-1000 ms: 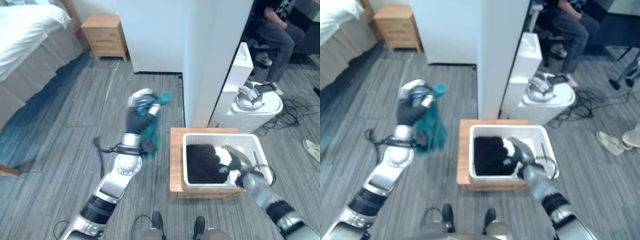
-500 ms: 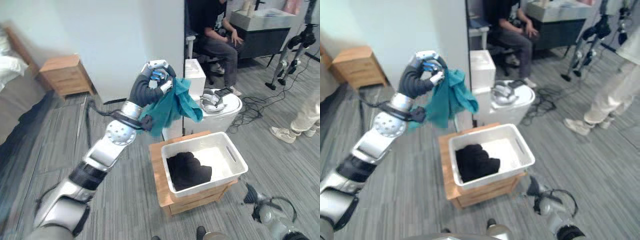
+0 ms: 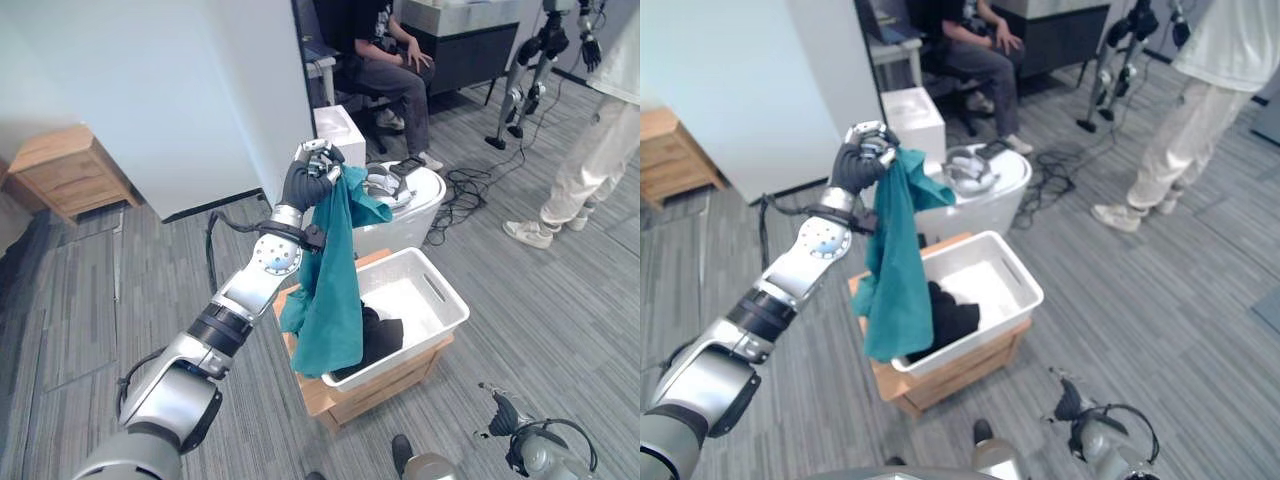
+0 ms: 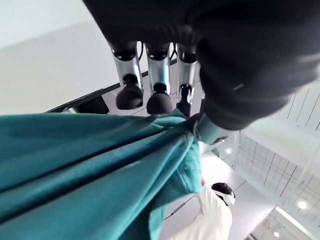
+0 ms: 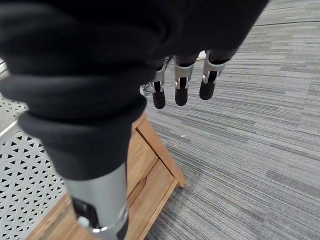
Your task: Tidy up the quilt and then pick up the clothes from the bed and put them into the laundry hamper.
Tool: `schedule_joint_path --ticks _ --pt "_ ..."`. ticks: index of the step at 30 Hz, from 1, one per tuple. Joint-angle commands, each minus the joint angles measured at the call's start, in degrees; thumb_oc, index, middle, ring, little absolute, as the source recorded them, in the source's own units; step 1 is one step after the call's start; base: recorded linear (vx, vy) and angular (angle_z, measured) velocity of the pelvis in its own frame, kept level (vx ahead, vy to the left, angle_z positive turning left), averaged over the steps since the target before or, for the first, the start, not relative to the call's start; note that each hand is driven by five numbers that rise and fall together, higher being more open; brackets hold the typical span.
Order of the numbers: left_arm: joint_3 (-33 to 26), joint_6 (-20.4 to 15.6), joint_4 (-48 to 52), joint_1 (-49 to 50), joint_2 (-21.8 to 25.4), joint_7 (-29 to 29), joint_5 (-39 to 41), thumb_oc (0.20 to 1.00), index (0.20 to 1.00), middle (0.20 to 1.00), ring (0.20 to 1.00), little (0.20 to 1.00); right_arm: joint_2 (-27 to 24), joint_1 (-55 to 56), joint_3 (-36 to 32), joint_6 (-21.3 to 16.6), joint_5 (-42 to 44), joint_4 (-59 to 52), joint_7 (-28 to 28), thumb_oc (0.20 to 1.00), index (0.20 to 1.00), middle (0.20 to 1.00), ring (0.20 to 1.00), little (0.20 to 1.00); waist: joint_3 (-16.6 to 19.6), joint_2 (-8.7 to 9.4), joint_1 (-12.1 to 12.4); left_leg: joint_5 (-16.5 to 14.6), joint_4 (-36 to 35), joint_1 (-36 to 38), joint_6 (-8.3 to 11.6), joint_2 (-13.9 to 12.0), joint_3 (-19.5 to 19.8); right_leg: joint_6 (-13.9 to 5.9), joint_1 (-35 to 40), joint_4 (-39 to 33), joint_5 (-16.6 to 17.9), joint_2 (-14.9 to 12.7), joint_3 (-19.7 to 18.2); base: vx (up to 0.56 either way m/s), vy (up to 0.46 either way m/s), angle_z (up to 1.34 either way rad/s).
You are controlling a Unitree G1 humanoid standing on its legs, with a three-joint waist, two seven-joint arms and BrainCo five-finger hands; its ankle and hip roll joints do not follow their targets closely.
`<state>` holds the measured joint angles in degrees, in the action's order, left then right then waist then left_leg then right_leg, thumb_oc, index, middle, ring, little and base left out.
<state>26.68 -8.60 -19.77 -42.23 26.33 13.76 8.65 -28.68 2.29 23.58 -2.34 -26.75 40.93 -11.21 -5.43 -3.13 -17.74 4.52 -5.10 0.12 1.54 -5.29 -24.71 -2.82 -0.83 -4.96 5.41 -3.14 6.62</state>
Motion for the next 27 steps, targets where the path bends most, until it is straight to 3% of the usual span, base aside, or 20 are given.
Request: schedule_joint_path --ticks 1,2,5,7,8,9,10,11,12,13,17,18,20,22,23,25,27 --pt "-1.60 -2.01 -3.01 -10.62 0.59 2.18 -1.12 0.200 0.200 0.200 0.200 0.200 -1.63 -3.41 -0.09 0.51 1.76 -2.74 -0.34 1.000 1.000 1.000 1.000 1.000 -5.46 0.81 -1.22 -5.24 0.10 5.28 4.18 -3.71 0.94 -6.81 0.00 -0.04 -6.67 -4.97 -1.42 -0.15 0.048 -0.25" --pt "-2.07 -1.67 -5.01 -8.28 0.22 1.85 -1.71 0.200 0.200 0.200 0.200 0.200 -1.25 -4.34 0.50 1.49 1.53 -3.52 0.06 1.000 1.000 1.000 1.000 1.000 -6.96 0.26 -2.20 -5.01 0.10 3.77 4.00 -3.29 -0.14 -6.88 -2.75 -0.04 -5.82 -5.20 -3.16 -0.10 0.025 -0.29" --pt "-2.82 -1.15 -6.75 -5.99 -0.56 1.44 -1.09 0.200 0.200 0.200 0.200 0.200 -0.91 -5.31 1.15 2.12 1.17 -4.04 0.37 1.000 1.000 1.000 1.000 1.000 -8.06 -0.02 -2.58 -4.82 0.10 2.56 3.82 -2.94 -0.81 -6.84 -4.67 -0.04 -5.29 -5.29 -4.22 -0.08 0.031 -0.39" --pt "-4.30 -0.07 -11.16 -1.75 -2.92 0.45 2.24 0.200 0.200 0.200 0.200 0.200 -0.68 -6.06 1.15 4.46 0.76 -9.20 2.12 1.000 1.000 1.000 1.000 1.000 -9.81 -0.04 -3.34 -4.40 0.10 0.96 3.64 -2.64 -1.55 -6.77 -6.98 -0.04 -4.62 -5.61 -5.03 -0.06 0.017 -0.29" --pt "-4.31 -0.09 -11.18 -1.75 -2.94 0.44 2.25 0.533 0.533 0.533 0.533 0.533 -0.73 -6.00 1.11 4.53 0.75 -9.32 2.19 1.000 1.000 1.000 1.000 1.000 -9.75 -0.09 -3.33 -4.40 0.10 0.91 3.63 -2.64 -1.56 -6.78 -7.04 -0.04 -4.61 -5.61 -5.04 -0.07 0.023 -0.25" --pt "-7.08 0.25 -16.23 2.14 -7.37 -1.08 13.20 1.000 1.000 1.000 1.000 1.000 -0.43 -5.86 1.06 6.38 0.18 -13.23 3.93 1.000 1.000 1.000 1.000 1.000 -10.92 0.06 -3.71 -4.12 0.21 -0.27 3.55 -2.48 -1.82 -6.66 -8.49 -0.04 -4.26 -5.64 -5.62 -0.06 0.019 -0.13" --pt "-7.10 0.18 -16.33 2.10 -7.39 -1.17 13.31 1.000 1.000 1.000 1.000 1.000 -0.51 -5.80 1.04 6.44 0.18 -13.34 3.99 1.000 1.000 1.000 1.000 1.000 -10.84 -0.02 -3.72 -4.13 0.21 -0.34 3.54 -2.48 -1.82 -6.66 -8.56 -0.04 -4.26 -5.64 -5.61 0.01 0.083 -0.16" --pt "-9.28 1.08 -17.46 5.40 -9.70 -5.20 24.81 1.000 1.000 1.000 1.000 1.000 -0.21 -5.31 0.47 7.56 0.11 -15.01 5.63 1.000 1.000 1.000 1.000 1.000 -10.98 -0.46 -3.65 -5.35 0.16 -0.34 3.71 -2.29 -1.02 -7.03 -8.55 -0.04 -5.28 -5.84 -6.00 0.08 0.066 -0.15" --pt "-9.28 1.11 -17.45 5.47 -9.67 -5.33 24.99 1.000 1.000 1.000 1.000 1.000 -0.29 -5.17 0.44 7.63 0.09 -15.16 5.72 1.000 1.000 1.000 1.000 1.000 -10.94 -0.50 -3.69 -5.44 0.17 -0.30 3.69 -2.27 -0.98 -7.06 -8.48 -0.04 -5.34 -5.87 -5.95 0.10 0.069 -0.17" --pt "-11.71 3.36 -18.85 11.27 -11.62 -9.01 31.62 1.000 1.000 1.000 1.000 1.000 0.78 -3.09 -0.92 8.26 1.16 -16.77 7.92 1.000 1.000 1.000 1.000 1.000 -10.68 -0.52 -3.19 -5.60 0.15 -0.09 3.65 -2.58 -0.66 -6.87 -8.18 -0.04 -5.44 -5.75 -5.57 0.04 0.006 -0.10" --pt "-14.39 2.85 -18.96 13.74 -12.50 -8.48 33.83 1.000 1.000 1.000 1.000 1.000 0.99 -0.83 -1.64 7.91 1.93 -18.09 9.00 1.000 1.000 1.000 1.000 1.000 -10.12 -0.30 -2.64 -5.67 0.15 0.31 3.77 -2.77 -0.26 -6.69 -7.49 -0.04 -5.67 -5.68 -5.12 0.00 -0.019 -0.02" --pt "-15.67 2.14 -17.08 15.33 -12.48 -8.79 35.45 1.000 1.000 1.000 1.000 1.000 0.89 0.29 -2.14 7.53 2.09 -18.71 9.19 1.000 1.000 1.000 1.000 1.000 -10.03 0.20 -2.29 -4.35 0.10 0.00 3.58 -3.08 -0.73 -6.15 -7.68 -0.04 -4.66 -5.46 -4.77 0.03 -0.031 0.05" --pt "-16.91 1.34 -14.93 16.78 -12.18 -9.04 36.34 1.000 1.000 1.000 1.000 1.000 0.84 1.35 -2.73 7.58 2.42 -19.50 9.51 1.000 1.000 1.000 1.000 1.000 -9.48 0.17 -1.88 -5.82 0.10 0.91 3.87 -3.07 0.26 -6.55 -6.55 -0.04 -6.00 -5.54 -4.55 0.04 -0.034 0.17" --pt "-21.88 -1.05 -7.98 20.89 -9.10 -9.95 36.58 1.000 1.000 1.000 1.000 1.000 0.81 4.85 -5.12 6.11 3.97 -20.29 11.19 1.000 1.000 1.000 1.000 1.000 -7.87 1.04 0.11 -4.65 0.10 1.98 3.83 -3.85 0.49 -5.78 -4.08 -0.04 -5.97 -4.86 -3.04 -0.03 -0.080 0.32" --pt "-21.87 -1.03 -7.90 20.97 -9.09 -9.91 36.55 1.000 1.000 1.000 1.000 1.000 0.85 4.83 -5.07 6.03 3.98 -20.18 11.13 1.000 1.000 1.000 1.000 1.000 -7.89 1.08 0.09 -4.66 0.10 2.03 3.84 -3.84 0.49 -5.78 -4.02 -0.04 -5.99 -4.87 -3.03 0.04 -0.013 0.23" --pt "-22.63 -4.42 -1.25 22.87 -3.85 -9.17 33.99 1.000 1.000 1.000 1.000 1.000 2.47 2.89 -3.59 4.68 4.95 -11.54 8.90 1.000 1.000 1.000 1.000 1.000 -6.59 1.05 1.72 -4.86 0.10 3.83 4.05 -4.27 1.44 -5.68 -1.14 -0.04 -6.44 -4.47 -2.08 0.05 -0.003 0.16" --pt "-23.48 -4.94 0.57 24.16 -2.83 -8.64 33.76 1.000 1.000 1.000 1.000 1.000 3.47 2.62 -3.23 4.54 5.66 -8.94 8.41 1.000 1.000 1.000 1.000 1.000 -6.27 1.23 2.10 -4.93 0.10 4.35 4.08 -4.36 1.86 -5.63 -0.35 -0.04 -6.60 -4.42 -1.72 0.02 -0.001 0.16"
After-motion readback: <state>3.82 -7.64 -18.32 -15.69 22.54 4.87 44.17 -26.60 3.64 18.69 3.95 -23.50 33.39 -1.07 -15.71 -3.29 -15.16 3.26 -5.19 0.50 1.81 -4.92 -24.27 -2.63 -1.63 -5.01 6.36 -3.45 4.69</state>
